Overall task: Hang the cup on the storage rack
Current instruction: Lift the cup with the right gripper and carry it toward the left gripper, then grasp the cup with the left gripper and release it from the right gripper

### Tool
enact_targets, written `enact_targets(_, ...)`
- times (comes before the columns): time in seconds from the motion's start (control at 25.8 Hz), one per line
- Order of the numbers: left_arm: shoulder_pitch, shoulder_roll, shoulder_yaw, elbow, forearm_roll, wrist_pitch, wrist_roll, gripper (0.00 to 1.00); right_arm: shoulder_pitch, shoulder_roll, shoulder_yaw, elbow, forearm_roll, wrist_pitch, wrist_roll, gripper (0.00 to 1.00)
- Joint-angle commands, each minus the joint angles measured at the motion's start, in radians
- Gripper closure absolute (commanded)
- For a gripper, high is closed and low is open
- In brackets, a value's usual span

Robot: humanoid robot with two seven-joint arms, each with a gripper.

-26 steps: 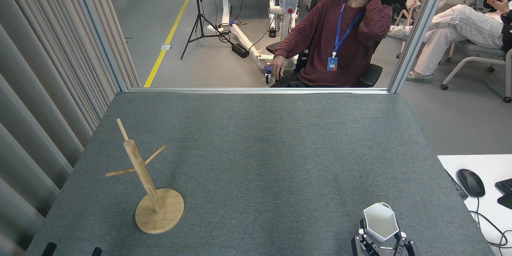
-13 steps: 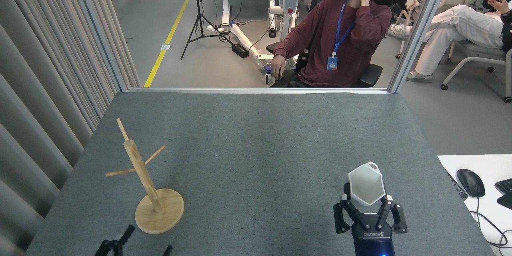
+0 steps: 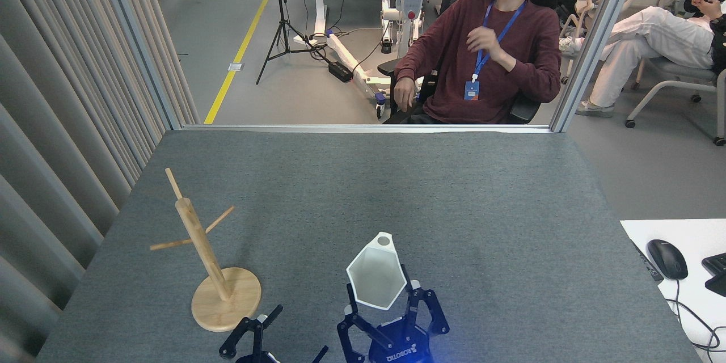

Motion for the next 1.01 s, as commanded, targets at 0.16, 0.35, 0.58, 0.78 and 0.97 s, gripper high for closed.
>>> enact_targets(0.16, -0.007, -0.005, -0.022, -0.011, -0.002, -0.006, 0.000, 0.00, 0.003, 0.006, 0.095, 0.065, 0.033, 0.034, -0.012, 0.36)
enact_targets(0.35, -0.013, -0.006, -0.055, -0.015, -0.002, -0.004, 0.000, 0.00, 0.003, 0.011, 0.147, 0.093, 0.050, 0.044, -0.018, 0.35)
enact_targets(0.58, -0.013, -0.003, -0.066, -0.026, -0.002, -0.004, 0.000, 0.00, 0.001, 0.016, 0.160, 0.110, 0.065, 0.051, -0.019, 0.35)
enact_targets(0.78, -0.011, -0.003, -0.083, -0.032, -0.002, -0.004, 0.000, 0.00, 0.001, 0.016, 0.201, 0.125, 0.070, 0.053, -0.027, 0.35)
enact_targets(0.97, -0.011, -0.002, -0.086, -0.038, -0.002, -0.004, 0.003, 0.00, 0.001, 0.016, 0.209, 0.128, 0.072, 0.060, -0.033, 0.35)
